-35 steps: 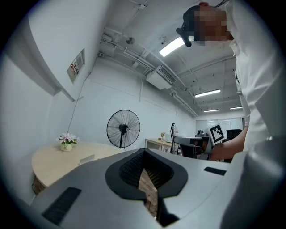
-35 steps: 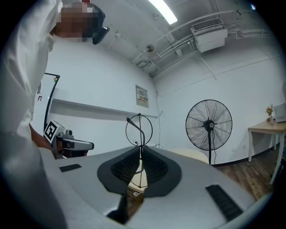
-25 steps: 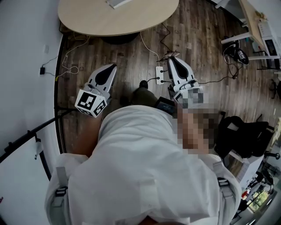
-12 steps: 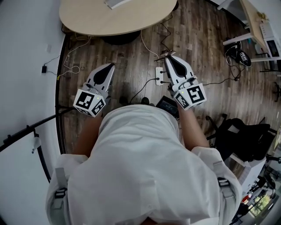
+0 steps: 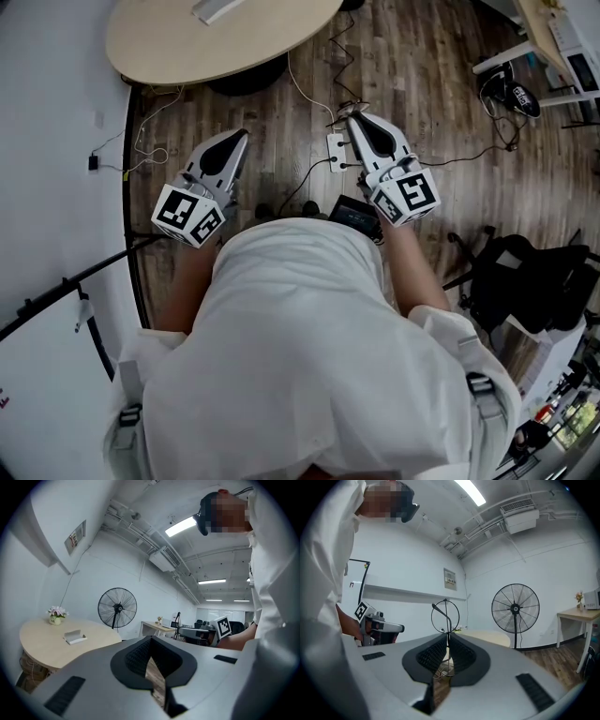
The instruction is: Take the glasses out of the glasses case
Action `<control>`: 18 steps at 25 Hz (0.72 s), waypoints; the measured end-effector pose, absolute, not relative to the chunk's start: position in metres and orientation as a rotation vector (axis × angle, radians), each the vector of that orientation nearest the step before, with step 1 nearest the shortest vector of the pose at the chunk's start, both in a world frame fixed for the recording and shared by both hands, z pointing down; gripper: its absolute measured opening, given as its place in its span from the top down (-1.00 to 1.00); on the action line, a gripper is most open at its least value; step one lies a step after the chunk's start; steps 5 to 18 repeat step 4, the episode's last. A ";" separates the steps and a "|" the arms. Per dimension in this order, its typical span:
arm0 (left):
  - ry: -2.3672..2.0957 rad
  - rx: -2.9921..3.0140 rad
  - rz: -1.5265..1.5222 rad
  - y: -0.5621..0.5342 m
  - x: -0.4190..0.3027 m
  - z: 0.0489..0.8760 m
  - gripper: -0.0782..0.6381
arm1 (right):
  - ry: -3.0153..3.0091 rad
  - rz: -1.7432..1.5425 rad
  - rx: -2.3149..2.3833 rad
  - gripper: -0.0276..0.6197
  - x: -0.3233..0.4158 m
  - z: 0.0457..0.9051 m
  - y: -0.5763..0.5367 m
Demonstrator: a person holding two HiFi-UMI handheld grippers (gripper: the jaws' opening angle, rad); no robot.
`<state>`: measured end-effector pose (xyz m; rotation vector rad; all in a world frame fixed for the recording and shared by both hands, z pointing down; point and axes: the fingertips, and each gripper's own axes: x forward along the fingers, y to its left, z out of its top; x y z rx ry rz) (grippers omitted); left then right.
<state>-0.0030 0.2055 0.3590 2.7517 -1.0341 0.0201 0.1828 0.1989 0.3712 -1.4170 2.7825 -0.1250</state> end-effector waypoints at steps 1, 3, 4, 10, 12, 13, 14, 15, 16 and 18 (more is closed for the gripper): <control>-1.039 2.750 0.015 0.205 0.001 0.358 0.74 | 2.781 -0.123 -1.415 0.81 0.186 0.371 0.198; -1.047 2.746 0.015 0.206 0.008 0.358 0.74 | 2.780 -0.122 -1.410 0.81 0.194 0.370 0.198; -1.051 2.743 0.017 0.206 0.012 0.359 0.74 | 2.779 -0.122 -1.408 0.82 0.198 0.370 0.198; -1.051 2.743 0.017 0.206 0.012 0.359 0.74 | 2.779 -0.122 -1.408 0.82 0.198 0.370 0.198; -1.051 2.743 0.017 0.206 0.012 0.359 0.74 | 2.779 -0.122 -1.408 0.82 0.198 0.370 0.198; -1.051 2.743 0.017 0.206 0.012 0.359 0.74 | 2.779 -0.122 -1.408 0.82 0.198 0.370 0.198; -1.051 2.743 0.017 0.206 0.012 0.359 0.74 | 2.779 -0.122 -1.408 0.82 0.198 0.370 0.198; -1.051 2.743 0.017 0.206 0.012 0.359 0.74 | 2.779 -0.122 -1.408 0.82 0.198 0.370 0.198; -1.051 2.743 0.017 0.206 0.012 0.359 0.74 | 2.779 -0.122 -1.408 0.82 0.198 0.370 0.198; -1.051 2.743 0.017 0.206 0.012 0.359 0.74 | 2.779 -0.122 -1.408 0.82 0.198 0.370 0.198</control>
